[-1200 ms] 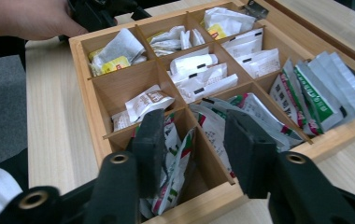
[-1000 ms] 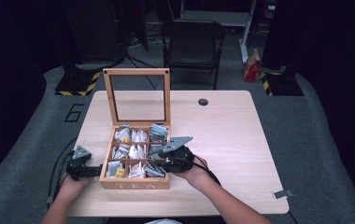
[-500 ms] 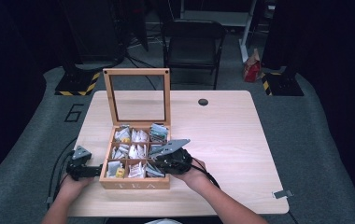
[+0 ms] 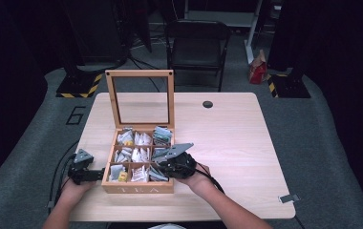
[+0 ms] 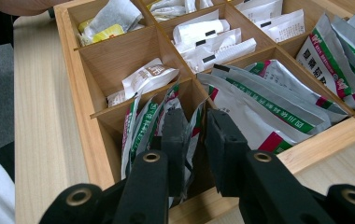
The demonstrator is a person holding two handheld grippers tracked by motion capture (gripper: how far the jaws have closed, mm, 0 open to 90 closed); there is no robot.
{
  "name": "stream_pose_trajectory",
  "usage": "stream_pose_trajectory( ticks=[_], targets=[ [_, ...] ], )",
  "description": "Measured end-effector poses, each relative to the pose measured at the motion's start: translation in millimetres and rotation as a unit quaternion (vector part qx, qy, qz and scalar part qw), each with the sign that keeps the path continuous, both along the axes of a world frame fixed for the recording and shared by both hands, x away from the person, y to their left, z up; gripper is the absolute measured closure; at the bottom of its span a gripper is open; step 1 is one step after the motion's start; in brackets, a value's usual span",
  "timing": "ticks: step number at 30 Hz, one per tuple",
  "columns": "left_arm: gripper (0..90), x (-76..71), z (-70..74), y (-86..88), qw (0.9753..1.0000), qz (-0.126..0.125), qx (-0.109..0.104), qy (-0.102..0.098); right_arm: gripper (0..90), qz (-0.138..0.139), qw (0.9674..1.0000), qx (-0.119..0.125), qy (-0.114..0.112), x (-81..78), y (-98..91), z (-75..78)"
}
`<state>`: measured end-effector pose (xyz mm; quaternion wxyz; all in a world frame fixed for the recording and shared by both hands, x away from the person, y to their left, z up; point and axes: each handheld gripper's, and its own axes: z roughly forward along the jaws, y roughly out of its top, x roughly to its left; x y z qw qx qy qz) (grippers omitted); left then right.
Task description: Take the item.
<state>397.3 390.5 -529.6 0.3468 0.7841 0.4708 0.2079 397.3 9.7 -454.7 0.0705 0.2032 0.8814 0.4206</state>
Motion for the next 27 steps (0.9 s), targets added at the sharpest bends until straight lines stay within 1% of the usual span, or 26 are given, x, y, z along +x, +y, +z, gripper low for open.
stream_pose_trajectory(
  ticks=[7, 9, 10, 11, 12, 14, 18, 20, 21, 24, 26, 27],
  targets=[
    [14.8, 0.0, 0.0, 0.0, 1.0, 0.0, 0.0, 0.0, 77.8, 0.002, 0.9999, -0.002, 0.01, 0.4, 1.9, -3.2],
    [14.8, 0.0, 0.0, -0.1, 1.0, 0.0, -0.001, 0.0, 77.9, 0.007, 0.9999, -0.004, 0.008, 0.7, 2.6, -4.5],
    [14.8, 0.0, 0.0, 0.0, 1.0, 0.0, 0.0, 0.0, 79.3, 0.005, 0.9999, -0.005, 0.015, -1.3, 4.7, -7.0],
    [14.8, 0.0, 0.0, 0.0, 1.0, 0.0, 0.0, 0.0, 79.3, 0.005, 0.9999, -0.005, 0.015, -1.3, 4.7, -7.0],
    [14.8, 0.0, 0.0, 0.0, 1.0, 0.0, 0.0, 0.0, 79.4, 0.009, 0.9998, -0.01, 0.013, -1.7, 5.9, -9.6],
    [14.8, 0.0, -0.1, -0.1, 1.0, 0.0, -0.001, 0.0, 79.6, 0.008, 0.9998, -0.009, 0.016, -1.7, 6.3, -11.7],
    [14.8, 0.0, 0.0, -0.1, 1.0, 0.0, 0.0, 0.0, 80.6, 0.01, 0.9998, -0.008, 0.018, -1.1, 6.6, -12.3],
    [14.8, 0.0, -0.1, -0.2, 1.0, 0.0, -0.001, 0.0, 81.2, 0.012, 0.9997, -0.011, 0.019, -0.9, 7.1, -12.2],
    [14.8, 0.0, 0.1, 0.1, 1.0, 0.0, 0.001, 0.0, 82.2, 0.011, 0.9996, -0.012, 0.021, -1.2, 7.6, -12.3],
    [14.8, 0.0, -0.1, -0.1, 1.0, 0.0, -0.001, 0.0, 84.9, 0.009, 0.9998, -0.011, 0.017, -1.4, 8.4, -12.7],
    [14.8, 0.0, -0.1, -0.1, 1.0, 0.0, -0.001, 0.001, 87.6, 0.015, 0.9996, -0.012, 0.019, -1.2, 8.7, -12.5],
    [14.8, 0.0, -0.1, -0.1, 1.0, 0.0, -0.001, 0.0, 88.0, 0.013, 0.9997, -0.012, 0.018, -1.5, 9.2, -12.4]
  ],
)
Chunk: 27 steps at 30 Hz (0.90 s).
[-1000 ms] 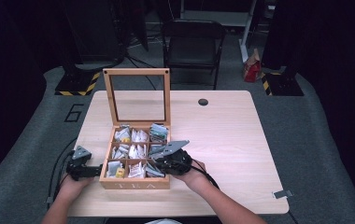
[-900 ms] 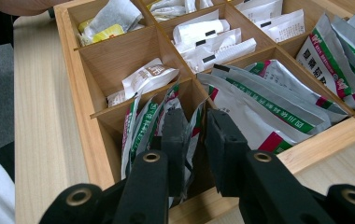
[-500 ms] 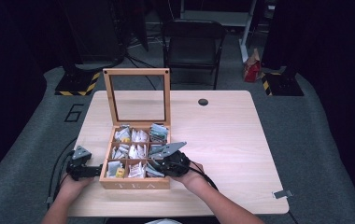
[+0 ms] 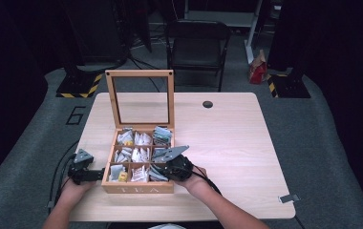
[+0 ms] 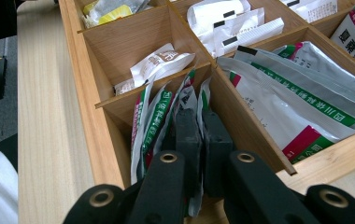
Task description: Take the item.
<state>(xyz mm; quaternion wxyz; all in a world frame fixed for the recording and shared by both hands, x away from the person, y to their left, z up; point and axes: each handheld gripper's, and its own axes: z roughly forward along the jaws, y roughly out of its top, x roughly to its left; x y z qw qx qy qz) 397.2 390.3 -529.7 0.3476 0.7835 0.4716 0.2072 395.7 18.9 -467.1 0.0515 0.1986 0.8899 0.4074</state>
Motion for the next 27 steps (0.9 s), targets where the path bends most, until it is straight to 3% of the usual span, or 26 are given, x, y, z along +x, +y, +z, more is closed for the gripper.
stream_pose_trajectory(
  ticks=[14, 18, 27],
  targets=[
    [14.8, 0.0, 0.1, 0.2, 1.0, -0.001, 0.002, 0.0, 89.6, 0.003, 1.0, -0.002, -0.005, -1.4, 1.1, 2.4],
    [14.8, 0.0, 0.0, 0.0, 1.0, 0.0, 0.0, 0.0, 89.6, 0.016, 0.9997, 0.0, -0.018, -1.7, 0.2, 12.4],
    [14.8, 0.1, 0.2, 0.2, 1.0, -0.001, 0.002, 0.0, 89.6, 0.024, 0.9994, 0.017, -0.02, -4.3, -5.2, 35.9]
  ],
)
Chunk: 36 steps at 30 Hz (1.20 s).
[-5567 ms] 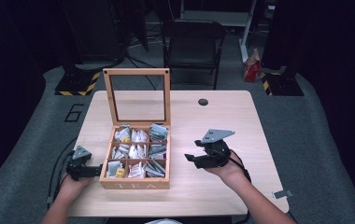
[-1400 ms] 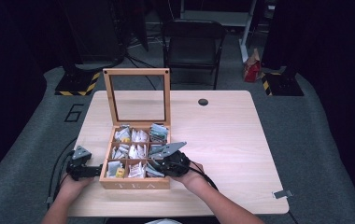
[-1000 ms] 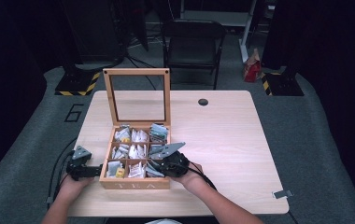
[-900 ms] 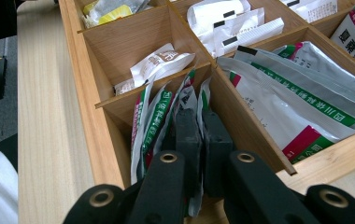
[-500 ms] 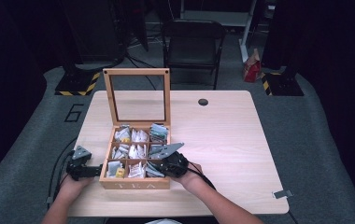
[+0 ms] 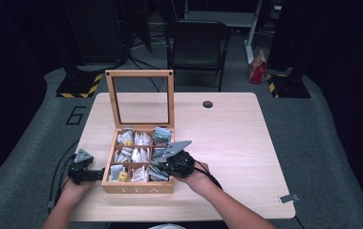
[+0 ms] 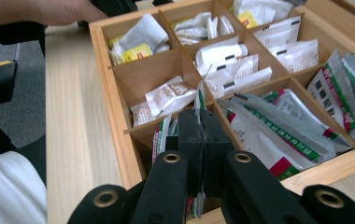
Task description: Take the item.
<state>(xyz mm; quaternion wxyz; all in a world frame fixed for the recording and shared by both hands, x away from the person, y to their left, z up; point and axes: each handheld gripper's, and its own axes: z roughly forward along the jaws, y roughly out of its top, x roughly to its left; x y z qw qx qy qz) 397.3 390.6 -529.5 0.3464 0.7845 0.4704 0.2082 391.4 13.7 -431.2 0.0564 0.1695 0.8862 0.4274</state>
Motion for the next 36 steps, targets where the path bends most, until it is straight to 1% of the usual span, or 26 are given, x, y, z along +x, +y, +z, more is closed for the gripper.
stream_pose_trajectory(
  ticks=[1, 2, 3, 6, 8, 9, 10, 11, 12, 15, 16, 18, 25, 26, 36],
  targets=[
    [14.8, -0.1, 0.0, -0.1, 1.0, 0.0, -0.001, 0.001, 89.6, 0.007, 1.0, 0.0, -0.006, 1.1, -0.9, 2.7],
    [14.8, -0.1, -0.2, -0.2, 1.0, 0.001, -0.002, 0.001, 89.6, 0.002, 1.0, 0.002, -0.004, 0.0, -1.5, 5.7],
    [14.8, -0.1, 0.0, -0.1, 1.0, 0.0, 0.0, 0.001, 89.6, 0.006, 0.9999, 0.004, -0.008, 0.4, -2.1, 8.3],
    [14.8, -0.3, 0.0, -0.3, 1.0, 0.001, -0.001, 0.002, 89.6, 0.008, 0.9999, 0.011, -0.007, -1.0, -3.8, 16.5],
    [14.8, 0.0, 0.0, -0.1, 1.0, 0.0, 0.0, 0.0, 89.5, 0.009, 0.9998, 0.013, -0.013, -1.3, -4.8, 21.8],
    [14.8, 0.0, -0.1, -0.1, 1.0, 0.0, 0.0, 0.0, 89.5, 0.009, 0.9998, 0.013, -0.013, -1.3, -4.8, 21.8],
    [14.8, -0.4, -0.2, -0.4, 1.0, 0.001, -0.003, 0.002, 89.5, 0.01, 0.9997, 0.017, -0.014, -2.3, -6.1, 27.0],
    [14.8, -0.4, -0.2, -0.4, 1.0, 0.001, -0.003, 0.002, 89.5, 0.01, 0.9997, 0.017, -0.014, -2.3, -6.1, 27.0],
    [14.8, -0.3, 0.0, -0.2, 1.0, 0.001, -0.001, 0.002, 89.5, 0.012, 0.9996, 0.02, -0.015, -2.7, -7.8, 31.7],
    [14.8, -0.1, -0.1, -0.2, 1.0, 0.001, -0.001, 0.0, 89.5, 0.012, 0.9995, 0.024, -0.016, -2.8, -9.7, 36.0],
    [14.8, -0.3, 0.0, -0.2, 1.0, 0.001, -0.001, 0.002, 89.5, 0.012, 0.9994, 0.026, -0.02, -2.2, -12.1, 39.7],
    [14.8, -0.1, -0.2, -0.2, 1.0, 0.001, -0.002, 0.0, 89.5, 0.011, 0.9993, 0.03, -0.019, -1.8, -15.1, 43.3],
    [14.8, -0.1, 0.0, -0.1, 1.0, 0.0, -0.001, 0.0, 89.5, 0.003, 0.999, 0.035, -0.028, -0.3, -25.6, 51.2],
    [14.8, -0.1, -0.2, -0.2, 1.0, 0.001, -0.002, 0.0, 89.5, -0.002, 0.9988, 0.038, -0.032, 1.1, -29.2, 52.6],
    [14.8, 0.0, 0.0, 0.0, 1.0, 0.0, 0.0, 0.0, 89.5, -0.02, 0.998, 0.047, -0.038, 3.9, -44.7, 58.5]
  ],
)
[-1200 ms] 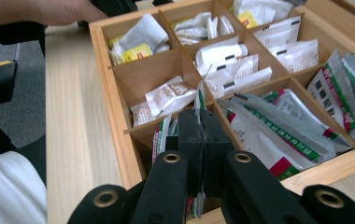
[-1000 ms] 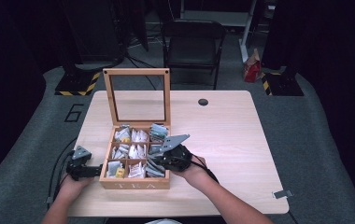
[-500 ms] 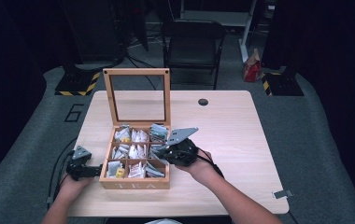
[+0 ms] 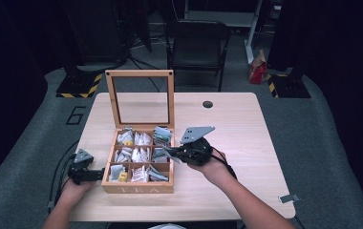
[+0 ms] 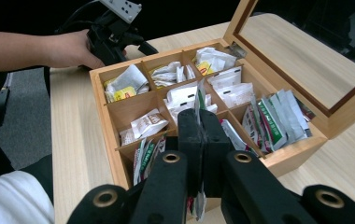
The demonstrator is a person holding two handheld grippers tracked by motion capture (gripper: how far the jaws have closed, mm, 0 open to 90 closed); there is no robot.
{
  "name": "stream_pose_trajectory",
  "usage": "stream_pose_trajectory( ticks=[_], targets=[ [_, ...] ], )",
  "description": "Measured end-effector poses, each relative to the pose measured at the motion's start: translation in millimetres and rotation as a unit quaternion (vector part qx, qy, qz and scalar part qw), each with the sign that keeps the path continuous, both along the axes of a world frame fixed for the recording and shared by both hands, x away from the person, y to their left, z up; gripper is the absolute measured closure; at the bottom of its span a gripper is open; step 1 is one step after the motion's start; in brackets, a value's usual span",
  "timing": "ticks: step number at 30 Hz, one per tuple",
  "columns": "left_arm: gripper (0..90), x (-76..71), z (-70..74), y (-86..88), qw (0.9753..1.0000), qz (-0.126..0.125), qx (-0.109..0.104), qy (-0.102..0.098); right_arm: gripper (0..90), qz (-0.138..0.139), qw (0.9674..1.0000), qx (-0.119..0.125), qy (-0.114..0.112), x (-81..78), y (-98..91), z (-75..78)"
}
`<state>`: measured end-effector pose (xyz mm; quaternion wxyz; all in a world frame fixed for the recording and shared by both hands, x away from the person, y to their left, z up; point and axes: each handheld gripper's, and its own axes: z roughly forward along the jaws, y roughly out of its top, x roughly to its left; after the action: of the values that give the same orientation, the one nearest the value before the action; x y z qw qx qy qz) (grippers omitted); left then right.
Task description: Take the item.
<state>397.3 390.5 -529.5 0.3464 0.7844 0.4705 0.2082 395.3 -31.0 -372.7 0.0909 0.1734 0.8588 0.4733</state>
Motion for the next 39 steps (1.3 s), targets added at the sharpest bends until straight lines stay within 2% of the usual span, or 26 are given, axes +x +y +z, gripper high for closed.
stream_pose_trajectory(
  ticks=[7, 19, 31, 39],
  targets=[
    [14.8, -0.1, -0.1, -0.1, 1.0, 0.0, 0.0, 0.0, 89.5, -0.012, 0.9999, 0.001, -0.004, 1.0, -7.7, 1.7],
    [14.8, 0.0, 0.0, -0.1, 1.0, 0.0, 0.0, 0.0, 89.5, -0.042, 0.9991, 0.004, -0.012, 3.9, -36.2, 4.9],
    [14.8, -0.1, 0.0, -0.1, 1.0, 0.0, 0.0, 0.0, 89.5, -0.065, 0.9978, 0.002, -0.016, 6.4, -56.3, 2.8],
    [14.8, -0.3, -0.1, -0.3, 1.0, 0.001, -0.002, 0.002, 89.4, -0.085, 0.9962, 0.002, -0.016, 6.4, -69.9, -6.6]
  ],
)
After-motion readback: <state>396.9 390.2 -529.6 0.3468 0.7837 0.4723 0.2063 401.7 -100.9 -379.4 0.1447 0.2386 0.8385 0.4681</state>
